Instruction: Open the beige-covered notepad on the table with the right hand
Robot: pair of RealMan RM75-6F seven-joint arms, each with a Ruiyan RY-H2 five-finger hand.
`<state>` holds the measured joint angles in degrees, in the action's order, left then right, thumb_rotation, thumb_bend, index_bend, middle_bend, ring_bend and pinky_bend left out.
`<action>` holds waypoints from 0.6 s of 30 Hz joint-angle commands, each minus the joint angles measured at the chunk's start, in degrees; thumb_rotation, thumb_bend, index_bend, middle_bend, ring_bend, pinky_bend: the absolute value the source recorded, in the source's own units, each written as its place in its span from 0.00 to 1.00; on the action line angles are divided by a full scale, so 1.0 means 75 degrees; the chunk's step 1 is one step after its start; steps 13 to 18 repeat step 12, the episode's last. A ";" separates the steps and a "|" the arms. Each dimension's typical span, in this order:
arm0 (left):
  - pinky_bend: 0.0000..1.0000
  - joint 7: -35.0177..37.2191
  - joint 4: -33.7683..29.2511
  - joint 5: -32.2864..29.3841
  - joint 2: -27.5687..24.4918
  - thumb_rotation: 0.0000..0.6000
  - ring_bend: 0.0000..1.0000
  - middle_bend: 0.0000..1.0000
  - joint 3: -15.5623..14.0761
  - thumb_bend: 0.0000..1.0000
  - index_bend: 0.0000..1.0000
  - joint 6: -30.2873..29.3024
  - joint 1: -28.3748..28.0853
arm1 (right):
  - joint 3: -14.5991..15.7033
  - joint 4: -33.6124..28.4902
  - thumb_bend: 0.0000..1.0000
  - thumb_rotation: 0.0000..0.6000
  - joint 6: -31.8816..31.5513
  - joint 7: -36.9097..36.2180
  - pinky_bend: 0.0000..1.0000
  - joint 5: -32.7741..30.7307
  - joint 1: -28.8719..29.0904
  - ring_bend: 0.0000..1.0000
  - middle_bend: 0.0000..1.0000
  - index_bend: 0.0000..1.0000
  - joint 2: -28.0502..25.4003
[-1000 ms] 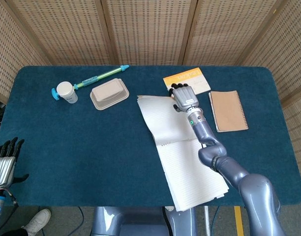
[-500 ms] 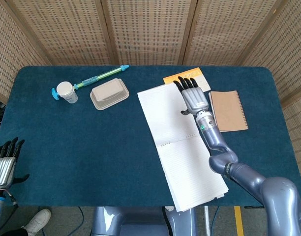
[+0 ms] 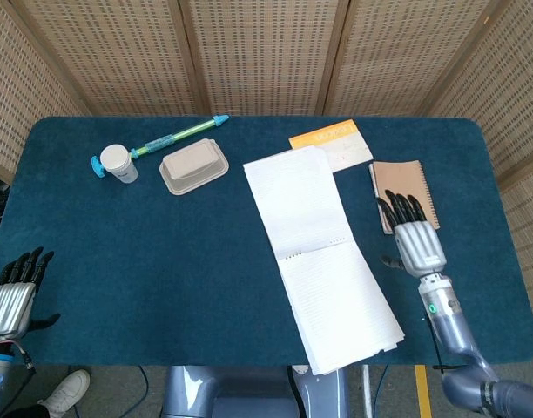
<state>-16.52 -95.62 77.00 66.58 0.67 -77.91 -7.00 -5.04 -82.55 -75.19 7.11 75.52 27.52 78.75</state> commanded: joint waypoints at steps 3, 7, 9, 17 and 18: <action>0.08 0.0066 -0.0071 0.0190 -0.0018 1.00 0.00 0.00 -0.0069 0.11 0.00 -0.0099 0.0039 | 0.0765 -0.0387 0.10 1.00 -0.1196 -0.0054 0.00 0.0626 -0.1195 0.00 0.00 0.03 -0.0215; 0.08 0.0122 -0.0082 0.0296 -0.0031 1.00 0.00 0.00 -0.0117 0.11 0.00 -0.0174 0.0087 | 0.0955 -0.0252 0.10 1.00 -0.1528 -0.0195 0.00 0.0830 -0.1596 0.00 0.00 0.03 -0.0160; 0.08 0.0146 -0.0091 0.0334 -0.0036 1.00 0.00 0.00 -0.0131 0.11 0.00 -0.0201 0.0104 | 0.1008 -0.0214 0.10 1.00 -0.1646 -0.0218 0.00 0.0931 -0.1743 0.00 0.00 0.03 -0.0145; 0.08 0.0196 -0.0106 0.0385 -0.0038 1.00 0.00 0.00 -0.0157 0.11 0.00 -0.0212 0.0123 | 0.1110 -0.0422 0.10 1.00 -0.1848 -0.0162 0.00 0.1230 -0.1922 0.00 0.00 0.03 -0.0221; 0.08 0.0196 -0.0106 0.0385 -0.0038 1.00 0.00 0.00 -0.0157 0.11 0.00 -0.0212 0.0123 | 0.1110 -0.0422 0.10 1.00 -0.1848 -0.0162 0.00 0.1230 -0.1922 0.00 0.00 0.03 -0.0221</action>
